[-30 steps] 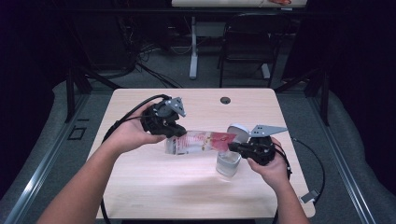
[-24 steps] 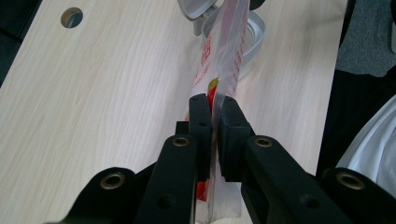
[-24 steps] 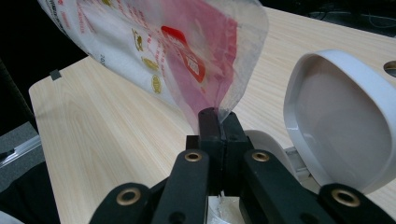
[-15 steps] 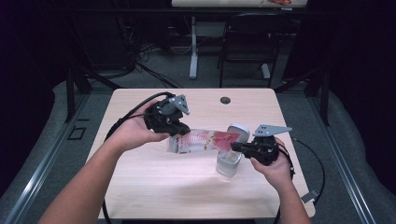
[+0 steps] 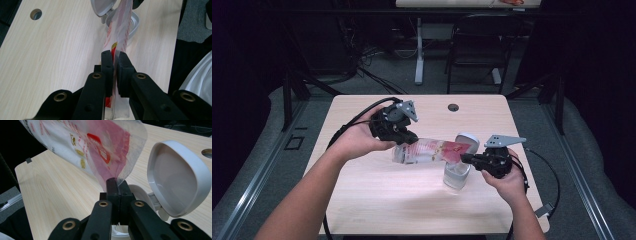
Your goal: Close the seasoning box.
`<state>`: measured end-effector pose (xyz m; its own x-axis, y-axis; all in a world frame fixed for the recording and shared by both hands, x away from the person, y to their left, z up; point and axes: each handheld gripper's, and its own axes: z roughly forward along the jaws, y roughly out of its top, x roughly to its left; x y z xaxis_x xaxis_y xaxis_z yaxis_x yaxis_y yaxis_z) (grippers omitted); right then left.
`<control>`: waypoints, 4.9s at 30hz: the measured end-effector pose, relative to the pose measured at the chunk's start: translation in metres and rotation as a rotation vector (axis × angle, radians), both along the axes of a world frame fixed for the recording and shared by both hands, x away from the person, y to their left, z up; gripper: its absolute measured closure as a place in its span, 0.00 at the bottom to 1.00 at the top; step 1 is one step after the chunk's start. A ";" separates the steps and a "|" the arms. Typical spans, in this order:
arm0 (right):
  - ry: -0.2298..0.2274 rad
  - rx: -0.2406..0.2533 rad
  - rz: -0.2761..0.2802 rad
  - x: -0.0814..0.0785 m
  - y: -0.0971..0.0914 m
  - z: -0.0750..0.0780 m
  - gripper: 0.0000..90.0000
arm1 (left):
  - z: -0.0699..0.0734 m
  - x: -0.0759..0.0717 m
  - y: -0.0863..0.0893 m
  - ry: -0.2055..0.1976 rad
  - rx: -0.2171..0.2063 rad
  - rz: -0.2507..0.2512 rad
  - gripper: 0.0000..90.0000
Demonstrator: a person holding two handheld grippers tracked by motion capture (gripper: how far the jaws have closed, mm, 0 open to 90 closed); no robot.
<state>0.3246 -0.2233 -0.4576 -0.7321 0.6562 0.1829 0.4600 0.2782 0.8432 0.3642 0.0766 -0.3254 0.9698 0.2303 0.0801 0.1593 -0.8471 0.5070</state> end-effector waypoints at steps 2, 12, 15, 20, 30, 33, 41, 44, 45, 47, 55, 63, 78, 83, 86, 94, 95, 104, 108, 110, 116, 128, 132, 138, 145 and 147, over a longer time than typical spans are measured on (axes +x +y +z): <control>0.000 -0.003 -0.001 0.000 0.000 0.000 1.00 | 0.001 0.000 0.000 0.000 0.002 -0.004 0.96; 0.014 -0.002 0.006 -0.001 0.001 0.000 1.00 | 0.003 -0.001 -0.001 0.019 0.004 -0.005 0.96; 0.014 0.009 0.003 0.000 0.000 -0.001 1.00 | 0.003 -0.001 -0.001 0.015 0.001 -0.006 0.96; 0.011 0.010 -0.001 0.000 0.000 -0.001 1.00 | 0.003 0.001 -0.001 0.020 -0.004 -0.002 0.96; 0.018 0.020 -0.002 0.001 -0.002 -0.003 1.00 | 0.006 0.000 -0.005 0.013 -0.009 -0.007 0.95; 0.017 0.016 -0.004 0.001 -0.002 -0.003 1.00 | 0.006 0.001 -0.005 0.013 -0.008 -0.009 0.95; 0.014 0.018 -0.005 0.001 -0.001 -0.004 1.00 | 0.006 0.002 -0.005 0.019 -0.012 0.001 0.95; 0.015 0.018 -0.002 0.001 -0.001 -0.004 1.00 | 0.006 0.003 -0.004 0.016 -0.005 -0.004 0.95; 0.015 0.018 -0.002 0.001 -0.001 -0.004 1.00 | 0.006 0.003 -0.005 0.019 -0.009 0.000 0.95; 0.014 0.018 -0.002 0.001 -0.001 -0.004 1.00 | 0.005 0.004 -0.004 0.022 -0.010 0.001 0.95; 0.012 0.015 -0.002 0.001 -0.001 -0.004 1.00 | 0.006 0.004 -0.005 0.020 -0.010 0.002 0.95; 0.011 0.009 0.001 0.002 -0.002 -0.004 1.00 | 0.006 0.005 -0.005 0.019 -0.010 0.003 0.95; 0.010 0.009 -0.005 0.002 -0.002 -0.004 1.00 | 0.007 0.006 -0.007 0.018 0.004 -0.003 0.95; 0.012 0.012 -0.005 0.002 -0.002 -0.005 1.00 | 0.008 0.006 -0.009 0.017 0.002 -0.004 0.95; 0.013 0.016 -0.007 0.002 -0.003 -0.005 1.00 | 0.009 0.006 -0.010 0.013 0.004 -0.008 0.95; 0.015 0.021 -0.010 0.001 -0.004 -0.006 1.00 | 0.010 0.005 -0.012 0.015 0.001 -0.009 0.95; 0.018 0.022 -0.010 0.001 -0.004 -0.007 1.00 | 0.010 0.005 -0.012 0.014 0.000 -0.008 0.95; 0.016 0.016 -0.012 0.000 -0.004 -0.007 1.00 | 0.011 0.006 -0.013 0.011 0.006 -0.013 0.95; 0.016 0.020 -0.013 0.000 -0.004 -0.007 1.00 | 0.011 0.007 -0.014 0.010 0.006 -0.013 0.95; 0.015 0.020 -0.014 0.000 -0.004 -0.007 1.00 | 0.011 0.006 -0.014 0.011 0.003 -0.010 0.95; 0.016 0.018 -0.016 0.000 -0.005 -0.007 1.00 | 0.012 0.007 -0.015 0.007 0.011 -0.017 0.95; 0.016 0.024 -0.021 0.000 -0.005 -0.008 1.00 | 0.013 0.007 -0.017 0.013 0.007 -0.011 0.95; 0.017 0.025 -0.021 0.001 -0.005 -0.008 1.00 | 0.013 0.008 -0.017 0.015 0.004 -0.010 0.95; 0.019 0.027 -0.018 0.001 -0.005 -0.009 1.00 | 0.013 0.008 -0.018 0.010 0.004 -0.013 0.95; 0.020 0.028 -0.019 0.001 -0.006 -0.009 1.00 | 0.014 0.008 -0.019 0.010 0.009 -0.016 0.95; 0.019 0.026 -0.018 0.001 -0.006 -0.009 1.00 | 0.014 0.008 -0.019 0.010 0.006 -0.014 0.95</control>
